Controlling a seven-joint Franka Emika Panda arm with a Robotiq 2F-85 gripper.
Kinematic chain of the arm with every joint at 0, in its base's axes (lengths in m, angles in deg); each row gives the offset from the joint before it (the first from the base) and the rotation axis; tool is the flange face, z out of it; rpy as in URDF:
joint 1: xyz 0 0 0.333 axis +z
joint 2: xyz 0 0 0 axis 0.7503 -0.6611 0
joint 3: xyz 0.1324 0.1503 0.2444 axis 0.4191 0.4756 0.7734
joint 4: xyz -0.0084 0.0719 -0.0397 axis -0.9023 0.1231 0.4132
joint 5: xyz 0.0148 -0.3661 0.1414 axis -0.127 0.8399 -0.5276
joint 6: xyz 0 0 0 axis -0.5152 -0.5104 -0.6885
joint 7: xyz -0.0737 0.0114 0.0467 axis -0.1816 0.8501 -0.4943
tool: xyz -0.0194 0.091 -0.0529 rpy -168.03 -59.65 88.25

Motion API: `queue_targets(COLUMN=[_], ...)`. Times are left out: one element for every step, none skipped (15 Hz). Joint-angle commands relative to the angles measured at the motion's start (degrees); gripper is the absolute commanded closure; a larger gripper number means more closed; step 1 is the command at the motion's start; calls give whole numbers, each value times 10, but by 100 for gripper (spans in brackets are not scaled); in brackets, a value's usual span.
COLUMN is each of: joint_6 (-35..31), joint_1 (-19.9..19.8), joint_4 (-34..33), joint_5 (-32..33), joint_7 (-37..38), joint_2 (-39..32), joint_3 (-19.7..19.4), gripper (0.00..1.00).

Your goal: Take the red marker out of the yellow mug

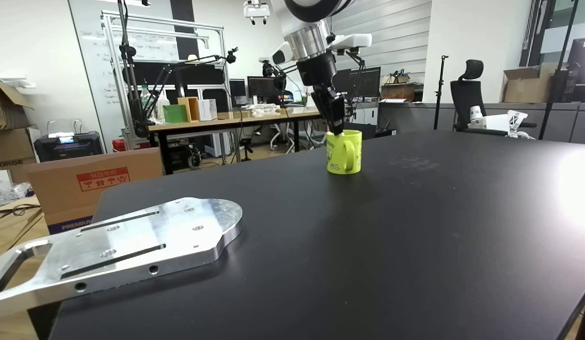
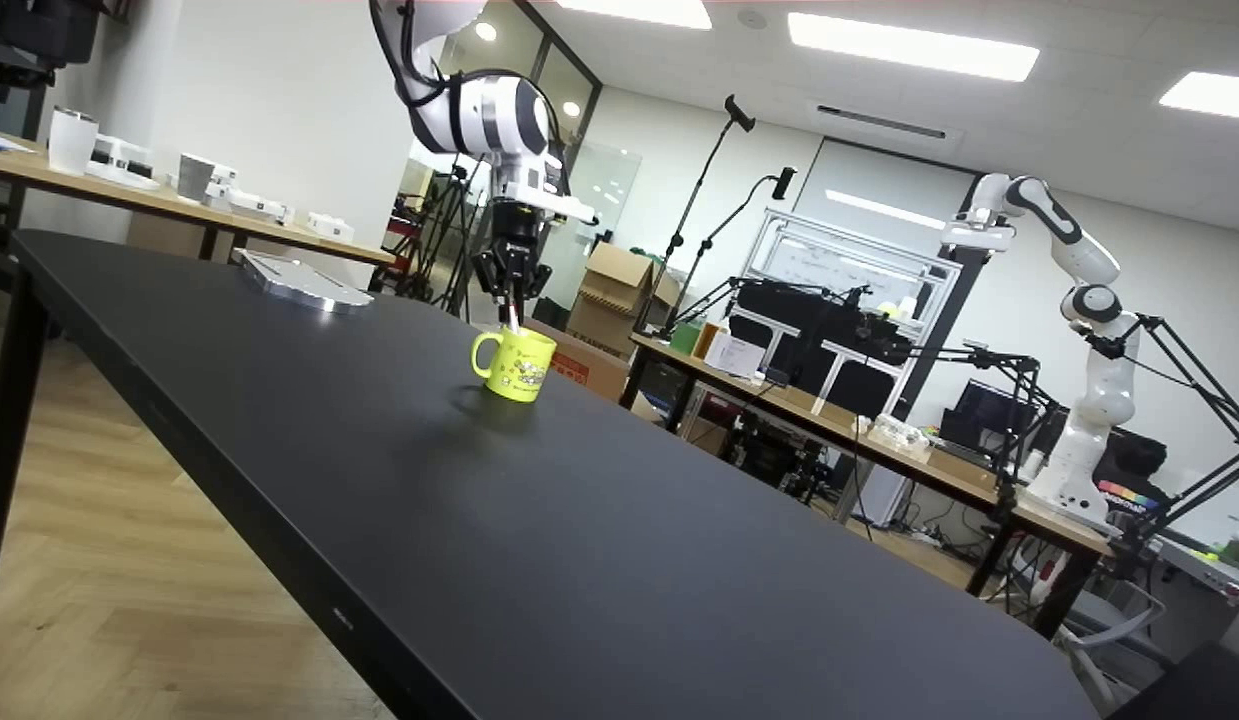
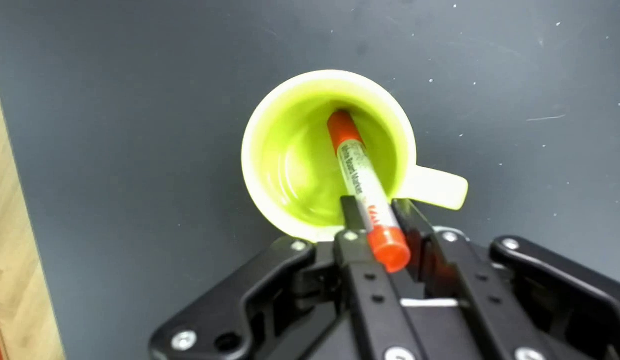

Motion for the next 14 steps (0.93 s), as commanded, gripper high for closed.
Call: queue_targets(joint_6=[43, 51, 57, 62, 66, 70, 72, 78, 84, 95, 110, 122, 137, 150], joint_1=[1, 0, 0, -2, -2, -3, -3, -3, -2, 0, 2, 4, 5, 5], joint_4=[-49, -53, -58, -62, -68, -72, -76, -78, -79, -76, -73, -69, -62, -56], joint_5=[-5, -6, -6, -6, -6, -6, -5, -5, -3, 1, 7, 16, 22, 30], joint_7=[9, 13, 15, 18, 19, 20, 22, 21, 22, 18, 16, 16, 15, 14], joint_2=[-9, -4, 0, 6, 10, 17, 22, 31, 39, 46, 53, 57, 60, 61], joint_3=[-5, -5, -5, -5, -5, -4, -5, -4, -5, -7, -12, -18, -23, -27], gripper=[95, 95, 95, 95, 95, 95, 95, 95, 95, 95, 95, 95, 95, 95])
